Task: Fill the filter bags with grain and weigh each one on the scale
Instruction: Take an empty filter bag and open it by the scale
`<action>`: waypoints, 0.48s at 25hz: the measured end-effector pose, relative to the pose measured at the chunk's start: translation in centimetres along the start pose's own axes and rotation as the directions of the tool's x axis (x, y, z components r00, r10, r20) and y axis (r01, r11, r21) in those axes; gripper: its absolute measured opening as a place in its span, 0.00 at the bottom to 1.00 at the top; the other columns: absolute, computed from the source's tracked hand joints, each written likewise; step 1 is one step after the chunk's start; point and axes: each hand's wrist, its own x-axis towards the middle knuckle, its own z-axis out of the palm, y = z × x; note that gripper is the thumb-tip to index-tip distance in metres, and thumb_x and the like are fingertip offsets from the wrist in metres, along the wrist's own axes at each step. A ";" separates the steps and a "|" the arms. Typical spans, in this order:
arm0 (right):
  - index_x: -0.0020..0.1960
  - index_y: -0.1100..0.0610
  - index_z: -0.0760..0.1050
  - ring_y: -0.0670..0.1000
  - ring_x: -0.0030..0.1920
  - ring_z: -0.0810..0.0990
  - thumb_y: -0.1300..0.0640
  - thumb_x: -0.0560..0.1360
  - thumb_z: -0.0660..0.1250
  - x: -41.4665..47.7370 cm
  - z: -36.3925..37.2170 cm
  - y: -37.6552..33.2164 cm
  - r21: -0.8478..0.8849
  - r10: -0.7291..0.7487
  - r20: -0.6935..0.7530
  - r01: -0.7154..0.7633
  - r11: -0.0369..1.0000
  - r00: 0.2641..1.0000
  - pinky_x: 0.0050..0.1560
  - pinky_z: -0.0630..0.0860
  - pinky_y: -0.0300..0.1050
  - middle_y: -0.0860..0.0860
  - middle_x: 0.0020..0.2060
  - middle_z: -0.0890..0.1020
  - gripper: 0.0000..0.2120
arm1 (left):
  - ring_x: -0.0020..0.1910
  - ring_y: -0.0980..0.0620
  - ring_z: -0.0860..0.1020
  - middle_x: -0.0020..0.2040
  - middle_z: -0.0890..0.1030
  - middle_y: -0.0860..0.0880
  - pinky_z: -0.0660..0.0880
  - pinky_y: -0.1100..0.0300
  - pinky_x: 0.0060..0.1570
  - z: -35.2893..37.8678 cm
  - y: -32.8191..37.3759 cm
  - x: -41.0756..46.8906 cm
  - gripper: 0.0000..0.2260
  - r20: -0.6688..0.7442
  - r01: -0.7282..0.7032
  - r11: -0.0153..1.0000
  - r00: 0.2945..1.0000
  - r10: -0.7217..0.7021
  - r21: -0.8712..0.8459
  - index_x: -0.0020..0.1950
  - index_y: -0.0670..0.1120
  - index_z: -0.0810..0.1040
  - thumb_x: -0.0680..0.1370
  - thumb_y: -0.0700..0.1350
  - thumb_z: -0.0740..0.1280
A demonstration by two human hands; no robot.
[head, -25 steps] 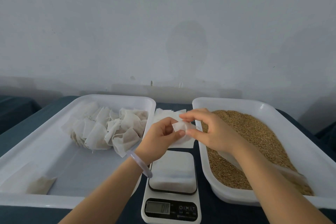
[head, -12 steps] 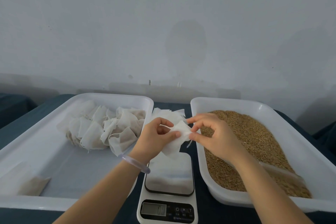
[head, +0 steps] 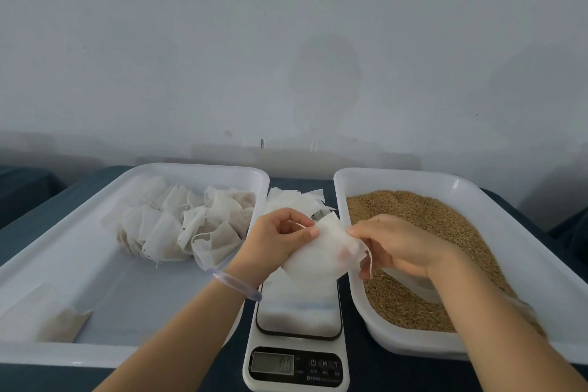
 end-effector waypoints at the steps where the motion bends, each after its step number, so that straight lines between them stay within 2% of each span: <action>1: 0.39 0.61 0.83 0.50 0.33 0.79 0.58 0.76 0.59 -0.3 -0.3 0.1 0.012 -0.043 0.059 0.043 0.999 0.997 0.35 0.77 0.43 0.55 0.34 0.82 0.15 | 0.33 0.50 0.75 0.34 0.80 0.48 0.71 0.59 0.35 0.0 0.1 0.0 0.07 0.004 0.001 1.000 1.000 -0.001 -0.011 0.35 0.49 0.80 0.72 0.39 0.73; 3: 0.47 0.60 0.83 0.49 0.40 0.79 0.59 0.72 0.57 -1.0 -0.5 -0.1 0.055 -0.154 0.148 0.148 0.987 0.977 0.39 0.76 0.43 0.54 0.40 0.82 0.16 | 0.35 0.50 0.76 0.36 0.81 0.46 0.72 0.59 0.37 0.0 0.2 -0.1 0.07 0.053 0.024 0.998 0.998 -0.021 -0.058 0.36 0.47 0.81 0.72 0.38 0.72; 4: 0.49 0.58 0.83 0.49 0.42 0.79 0.59 0.71 0.58 -1.3 -0.4 -0.2 0.023 -0.198 0.157 0.197 0.980 0.967 0.41 0.75 0.43 0.52 0.41 0.82 0.15 | 0.33 0.51 0.77 0.36 0.81 0.47 0.73 0.61 0.35 0.0 0.3 -0.3 0.06 0.094 0.052 0.994 0.995 -0.043 -0.094 0.37 0.46 0.80 0.73 0.37 0.71; 5: 0.48 0.55 0.83 0.50 0.43 0.78 0.56 0.70 0.62 -1.4 -0.2 -0.2 -0.093 -0.241 0.113 0.252 0.963 0.964 0.42 0.75 0.44 0.50 0.42 0.81 0.13 | 0.32 0.53 0.77 0.35 0.81 0.47 0.74 0.63 0.32 0.1 0.4 -0.4 0.05 0.133 0.081 0.989 0.989 -0.064 -0.125 0.38 0.45 0.80 0.74 0.37 0.70; 7: 0.44 0.54 0.83 0.55 0.44 0.76 0.51 0.68 0.73 -1.4 0.7 -0.3 -0.408 -0.343 -0.082 0.283 0.868 0.936 0.46 0.75 0.52 0.48 0.44 0.77 0.08 | 0.30 0.55 0.76 0.35 0.80 0.47 0.74 0.64 0.31 0.3 0.5 -0.7 0.05 0.162 0.103 0.990 0.983 -0.086 -0.098 0.40 0.43 0.79 0.75 0.37 0.68; 9: 0.39 0.58 0.82 0.52 0.44 0.74 0.51 0.67 0.75 -1.2 1.4 -0.3 -0.570 -0.465 -0.249 0.259 0.780 0.850 0.48 0.74 0.50 0.45 0.42 0.73 0.10 | 0.35 0.54 0.78 0.39 0.81 0.45 0.74 0.62 0.36 0.3 0.7 -0.8 0.04 0.184 0.067 0.997 0.980 -0.072 0.031 0.45 0.42 0.80 0.78 0.39 0.66; 10: 0.38 0.58 0.82 0.48 0.45 0.72 0.53 0.68 0.75 -1.2 1.8 -0.4 -0.616 -0.513 -0.275 0.261 0.744 0.813 0.48 0.72 0.43 0.43 0.42 0.72 0.08 | 0.40 0.52 0.79 0.44 0.81 0.42 0.76 0.59 0.41 0.2 0.8 -0.8 0.10 0.233 0.052 0.998 0.971 -0.055 0.018 0.51 0.40 0.80 0.80 0.44 0.61; 12: 0.37 0.57 0.81 0.43 0.49 0.70 0.54 0.68 0.75 -1.3 2.4 -0.7 -0.691 -0.542 -0.240 0.250 0.678 0.805 0.50 0.65 0.30 0.42 0.42 0.71 0.07 | 0.52 0.46 0.79 0.54 0.80 0.37 0.75 0.53 0.54 -0.1 1.0 -0.8 0.27 0.402 0.149 0.981 0.911 -0.089 -0.122 0.60 0.38 0.77 0.81 0.58 0.50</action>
